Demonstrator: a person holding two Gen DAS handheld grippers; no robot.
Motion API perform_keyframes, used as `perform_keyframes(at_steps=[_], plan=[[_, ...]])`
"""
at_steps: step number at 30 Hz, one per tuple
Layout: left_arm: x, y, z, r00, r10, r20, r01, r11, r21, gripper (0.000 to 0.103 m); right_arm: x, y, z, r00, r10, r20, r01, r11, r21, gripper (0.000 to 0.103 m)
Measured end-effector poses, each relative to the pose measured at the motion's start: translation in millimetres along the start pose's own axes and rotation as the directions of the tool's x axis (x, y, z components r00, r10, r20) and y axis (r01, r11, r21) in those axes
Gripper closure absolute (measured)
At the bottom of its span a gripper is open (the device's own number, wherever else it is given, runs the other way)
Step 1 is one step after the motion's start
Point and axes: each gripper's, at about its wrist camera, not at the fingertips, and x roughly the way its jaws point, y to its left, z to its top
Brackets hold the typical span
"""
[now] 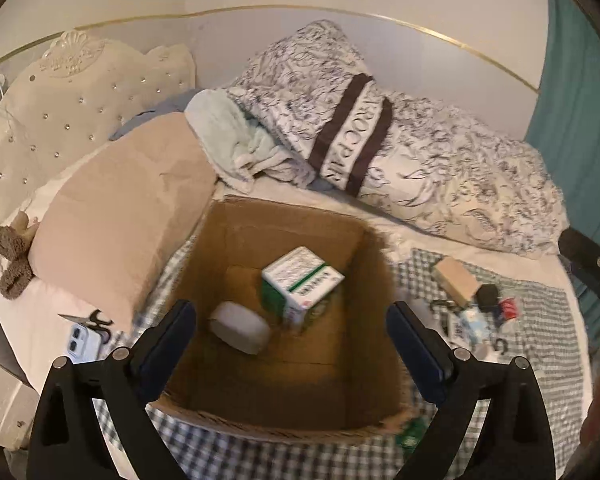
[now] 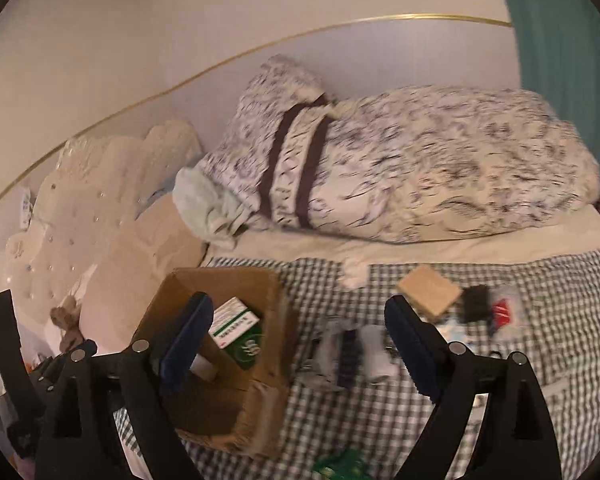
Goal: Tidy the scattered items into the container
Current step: 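Withdraw both tools from the cardboard box toward the remaining items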
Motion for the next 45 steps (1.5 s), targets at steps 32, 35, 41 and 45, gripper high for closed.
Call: perform_keyframes(at_steps=[32, 35, 41, 45], plan=[[-90, -167, -95, 0.995, -0.097, 0.017, 0.092, 0.974, 0.207, 0.002, -178, -133, -79, 0.974, -0.220, 0.062, 0.218, 0.975, 0.040, 0.014], [-87, -170, -99, 0.994, -0.107, 0.012, 0.103, 0.977, 0.188, 0.002, -182, -136, -84, 0.970, -0.234, 0.064, 0.233, 0.972, 0.023, 0.014], [-77, -175, -121, 0.994, -0.110, 0.023, 0.104, 0.976, 0.191, 0.002, -178, -143, -96, 0.969, -0.229, 0.090, 0.228, 0.973, 0.022, 0.014], [-57, -177, -140, 0.993, -0.115, 0.009, 0.111, 0.973, 0.201, 0.002, -162, -148, -113, 0.968, -0.230, 0.104, 0.229, 0.973, 0.022, 0.014]])
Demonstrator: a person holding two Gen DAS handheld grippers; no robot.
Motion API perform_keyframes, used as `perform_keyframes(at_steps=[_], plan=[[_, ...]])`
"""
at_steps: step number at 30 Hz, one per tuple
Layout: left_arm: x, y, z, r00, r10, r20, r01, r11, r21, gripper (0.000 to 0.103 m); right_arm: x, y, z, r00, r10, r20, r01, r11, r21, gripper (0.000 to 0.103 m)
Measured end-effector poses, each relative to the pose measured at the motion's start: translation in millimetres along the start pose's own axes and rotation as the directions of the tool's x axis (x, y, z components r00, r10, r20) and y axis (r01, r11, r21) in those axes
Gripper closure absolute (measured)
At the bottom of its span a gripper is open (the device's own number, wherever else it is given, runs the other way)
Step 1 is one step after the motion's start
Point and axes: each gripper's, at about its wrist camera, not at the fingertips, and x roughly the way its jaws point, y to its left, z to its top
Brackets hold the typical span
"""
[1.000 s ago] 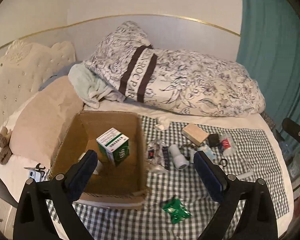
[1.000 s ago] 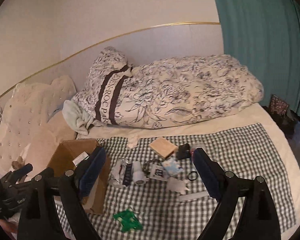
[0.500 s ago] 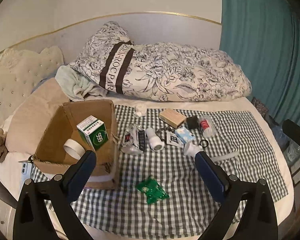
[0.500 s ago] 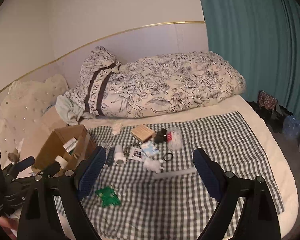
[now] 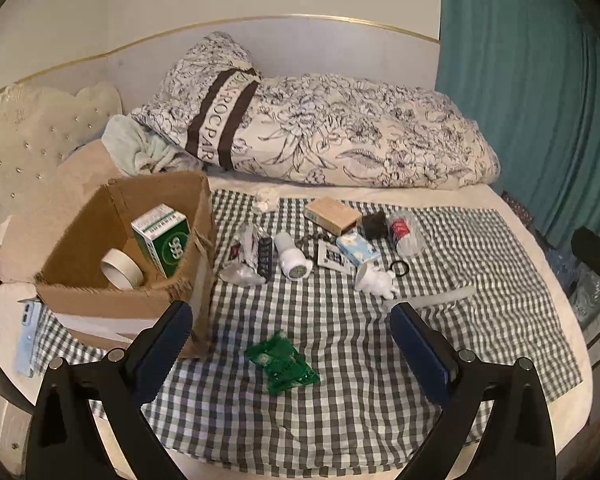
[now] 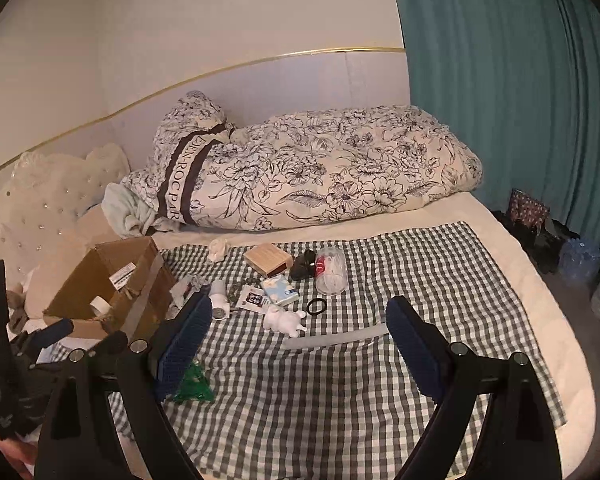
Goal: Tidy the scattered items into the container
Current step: 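Withdraw both tools from the cardboard box toward the remaining items, then lower the left tool onto the green foil packet and close it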
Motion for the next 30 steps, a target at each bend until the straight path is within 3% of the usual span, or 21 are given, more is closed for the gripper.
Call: perform_keyframes(at_steps=[8, 17, 30], plan=[[53, 6, -38, 0.995, 0.026, -0.097, -0.025, 1.000, 0.008, 0.002, 60, 11, -29, 0.998, 0.007, -0.065, -0.009, 0.999, -0.034, 0.014], [112, 13, -57, 0.979, 0.012, -0.201, -0.015, 1.000, -0.014, 0.002, 128, 23, -42, 0.984, 0.024, -0.178, -0.031, 0.999, -0.040, 0.014], [152, 27, -70, 0.964, 0.000, -0.267, -0.013, 0.999, -0.045, 0.002, 192, 31, -57, 0.955, 0.027, -0.294, -0.035, 0.999, -0.022, 0.014]])
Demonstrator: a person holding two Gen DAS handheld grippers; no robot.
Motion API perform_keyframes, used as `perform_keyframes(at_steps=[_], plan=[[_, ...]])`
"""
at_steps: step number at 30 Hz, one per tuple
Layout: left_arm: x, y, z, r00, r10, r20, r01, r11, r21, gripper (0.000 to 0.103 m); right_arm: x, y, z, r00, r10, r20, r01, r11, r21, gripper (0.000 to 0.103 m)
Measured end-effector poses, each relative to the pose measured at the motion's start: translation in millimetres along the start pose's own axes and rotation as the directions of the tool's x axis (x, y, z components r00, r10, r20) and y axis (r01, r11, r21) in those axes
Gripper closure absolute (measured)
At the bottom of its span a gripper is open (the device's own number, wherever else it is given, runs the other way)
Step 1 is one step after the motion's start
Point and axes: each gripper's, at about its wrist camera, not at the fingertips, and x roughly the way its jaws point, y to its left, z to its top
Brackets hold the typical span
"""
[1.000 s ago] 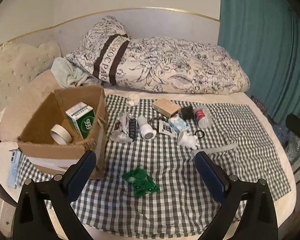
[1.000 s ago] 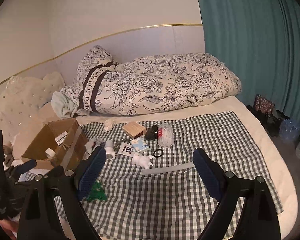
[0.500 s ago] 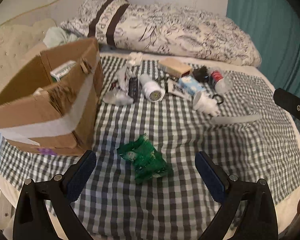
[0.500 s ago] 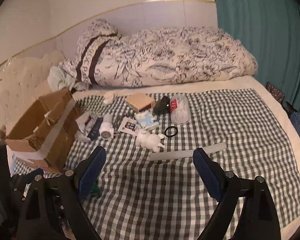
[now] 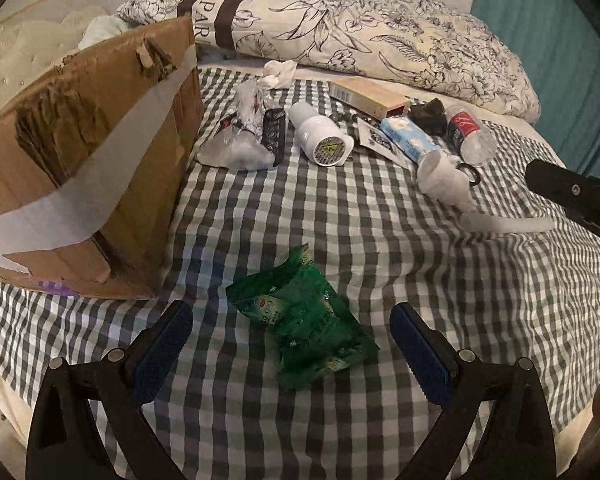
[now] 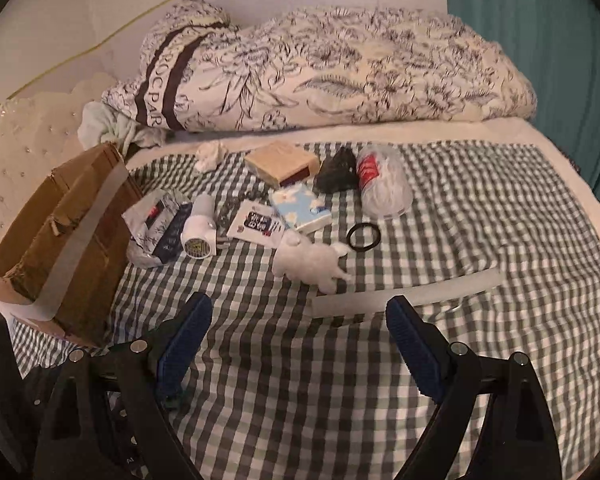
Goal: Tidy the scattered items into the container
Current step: 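Lower the left tool onto the green foil packet and close it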
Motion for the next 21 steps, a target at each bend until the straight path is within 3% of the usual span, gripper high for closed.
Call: perform_keyframes(at_steps=[21], plan=[[48, 7, -7, 0.997, -0.017, -0.070, 0.016, 1.000, -0.008, 0.001, 76, 7, 3, 0.995, -0.045, -0.087, 0.044, 0.999, -0.017, 0.014]])
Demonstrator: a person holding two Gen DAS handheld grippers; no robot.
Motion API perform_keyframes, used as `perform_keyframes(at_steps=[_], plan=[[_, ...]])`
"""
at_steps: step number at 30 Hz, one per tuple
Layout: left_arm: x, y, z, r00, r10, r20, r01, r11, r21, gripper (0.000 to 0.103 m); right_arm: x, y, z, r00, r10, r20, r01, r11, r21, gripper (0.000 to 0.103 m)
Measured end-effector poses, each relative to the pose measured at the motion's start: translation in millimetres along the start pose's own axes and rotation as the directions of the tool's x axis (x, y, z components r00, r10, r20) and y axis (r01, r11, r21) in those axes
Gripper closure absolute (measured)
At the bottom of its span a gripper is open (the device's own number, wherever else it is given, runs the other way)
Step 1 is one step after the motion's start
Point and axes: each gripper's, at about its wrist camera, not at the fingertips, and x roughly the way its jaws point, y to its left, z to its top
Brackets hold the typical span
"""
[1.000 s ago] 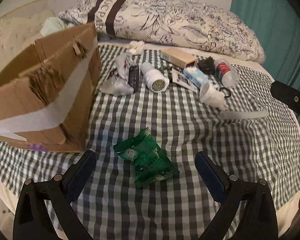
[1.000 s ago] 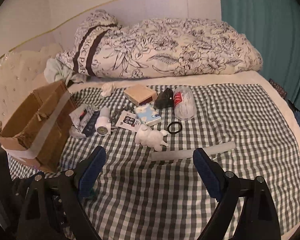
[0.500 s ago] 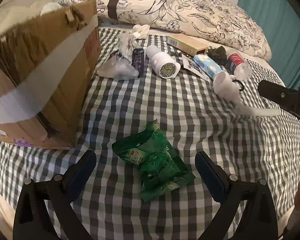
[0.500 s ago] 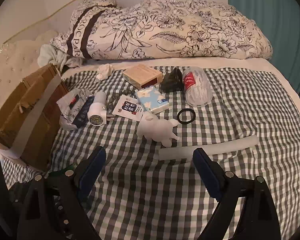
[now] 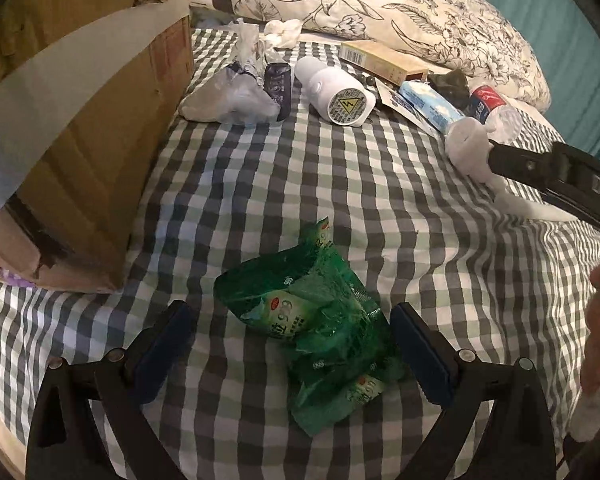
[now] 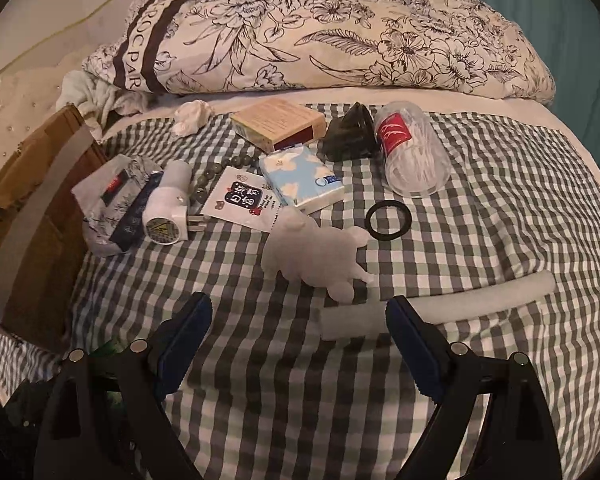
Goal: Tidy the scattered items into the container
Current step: 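Lower the left tool onto the green foil packet and close it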
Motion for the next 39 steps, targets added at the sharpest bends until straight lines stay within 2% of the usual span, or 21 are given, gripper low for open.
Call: perform_keyframes(at_steps=[7, 21, 24, 27, 34, 39], plan=[[7, -5, 1, 1.000, 0.025, 0.015, -0.025, 0.999, 0.032, 0.000, 20, 0, 11, 1.000, -0.017, -0.008, 0.017, 1.000, 0.016, 0.014], [11, -2, 7, 0.999, 0.018, 0.042, -0.019, 0.999, 0.029, 0.000, 54, -11, 22, 0.998, -0.043, -0.042, 0.046, 0.996, 0.071, 0.014], [10, -2, 7, 0.999, 0.015, 0.046, -0.016, 1.000, 0.027, 0.000, 54, -13, 20, 0.998, -0.041, -0.040, 0.044, 0.996, 0.072, 0.022], [5, -1, 5, 0.998, -0.001, 0.066, 0.000, 1.000, 0.021, 0.009, 51, -14, 19, 0.999, -0.032, -0.040, 0.035, 0.996, 0.080, 0.022], [-3, 6, 3, 0.995, -0.010, 0.095, 0.011, 1.000, -0.011, 0.045, 38, -17, 14, 0.999, -0.015, -0.028, 0.017, 0.996, 0.087, 0.022], [-9, 10, 5, 0.995, -0.025, 0.096, 0.028, 0.999, -0.027, 0.058, 24, -18, 11, 1.000, -0.007, -0.010, 0.008, 0.996, 0.094, 0.023]])
